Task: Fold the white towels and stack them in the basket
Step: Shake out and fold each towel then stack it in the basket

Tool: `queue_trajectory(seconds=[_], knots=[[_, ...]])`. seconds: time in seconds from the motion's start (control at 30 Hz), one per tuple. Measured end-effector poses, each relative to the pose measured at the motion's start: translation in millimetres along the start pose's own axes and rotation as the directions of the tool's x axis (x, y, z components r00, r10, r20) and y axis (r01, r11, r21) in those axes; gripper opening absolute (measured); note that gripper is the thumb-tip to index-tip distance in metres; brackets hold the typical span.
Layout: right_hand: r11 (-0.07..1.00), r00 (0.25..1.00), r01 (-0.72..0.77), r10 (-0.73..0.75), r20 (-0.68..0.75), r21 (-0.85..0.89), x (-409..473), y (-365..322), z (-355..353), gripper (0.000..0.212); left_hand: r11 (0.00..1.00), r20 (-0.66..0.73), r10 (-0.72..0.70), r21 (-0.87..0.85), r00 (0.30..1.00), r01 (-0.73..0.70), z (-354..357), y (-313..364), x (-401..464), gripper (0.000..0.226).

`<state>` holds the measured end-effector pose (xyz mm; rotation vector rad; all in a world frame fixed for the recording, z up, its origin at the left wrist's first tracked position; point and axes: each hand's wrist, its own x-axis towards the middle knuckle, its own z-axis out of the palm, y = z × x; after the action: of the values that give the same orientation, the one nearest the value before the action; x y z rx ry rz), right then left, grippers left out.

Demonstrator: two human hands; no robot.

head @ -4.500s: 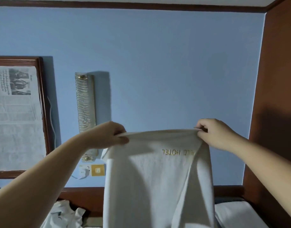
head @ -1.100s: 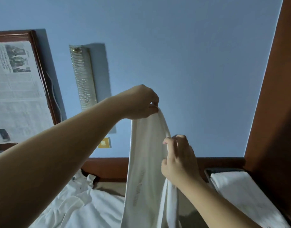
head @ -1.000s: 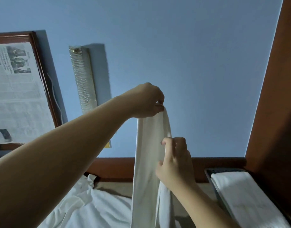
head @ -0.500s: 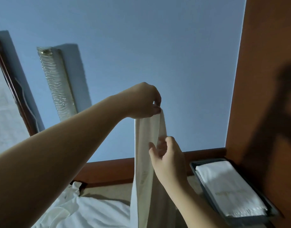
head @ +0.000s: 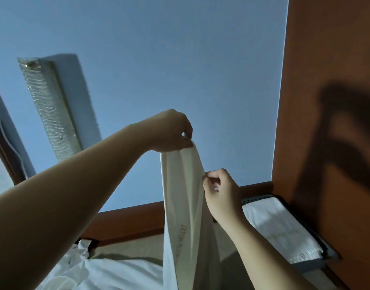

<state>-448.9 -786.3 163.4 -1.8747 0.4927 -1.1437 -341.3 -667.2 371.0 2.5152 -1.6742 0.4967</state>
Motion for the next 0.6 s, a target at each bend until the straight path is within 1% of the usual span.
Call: queue_trajectory(seconds=[0.07,0.13,0.2,0.23,0.27,0.33,0.4,0.5,0.53,0.6], knots=[[0.993,0.996,-0.077,0.073,0.049,0.092,4.6,1.5,-1.7,0.003,1.000,-0.006,-0.002,0.021,1.000,0.002,2.9,-11.1,-2.6,0.012],[0.940,0.972,-0.224,0.198,0.124,0.258,13.1,-6.0,-4.2,0.008,0.997,-0.003,-0.004,0.077,1.000,0.004,5.7,-25.0,-6.0,0.016],[0.865,0.921,-0.366,0.285,0.264,0.344,23.4,-19.7,-9.1,0.014,0.993,0.011,-0.007,0.121,1.000,0.005,8.3,-39.4,-11.4,0.020],[0.846,0.891,-0.412,0.298,0.341,0.337,25.9,-27.3,-12.6,0.015,0.993,0.015,-0.008,0.115,1.000,0.006,9.6,-45.4,-14.8,0.024],[0.865,0.872,-0.412,0.284,0.398,0.285,26.9,-30.9,-15.1,0.017,0.994,0.016,-0.006,0.111,1.000,0.004,11.1,-50.3,-18.3,0.031],[0.947,0.879,-0.291,0.209,0.428,0.135,25.9,-33.6,-17.5,0.041,0.994,0.000,-0.001,0.112,1.000,0.001,13.0,-58.0,-24.0,0.044],[0.983,0.894,-0.173,0.134,0.427,0.053,21.6,-25.7,-15.9,0.059,0.993,-0.018,-0.019,0.115,1.000,0.021,13.6,-67.0,-28.6,0.044],[0.996,0.891,-0.091,0.085,0.446,-0.008,5.3,-18.4,-8.6,0.064,0.990,-0.030,-0.063,0.126,0.998,0.066,12.4,-78.4,-38.4,0.024],[0.997,0.882,-0.073,0.070,0.467,-0.011,-3.5,-18.0,-4.2,0.063,0.989,-0.030,-0.078,0.123,0.996,0.081,11.8,-81.4,-42.7,0.021],[0.997,0.867,-0.072,0.060,0.495,0.006,-20.9,-17.6,7.9,0.061,0.986,-0.024,-0.115,0.122,0.993,0.117,10.6,-85.8,-51.6,0.023]])
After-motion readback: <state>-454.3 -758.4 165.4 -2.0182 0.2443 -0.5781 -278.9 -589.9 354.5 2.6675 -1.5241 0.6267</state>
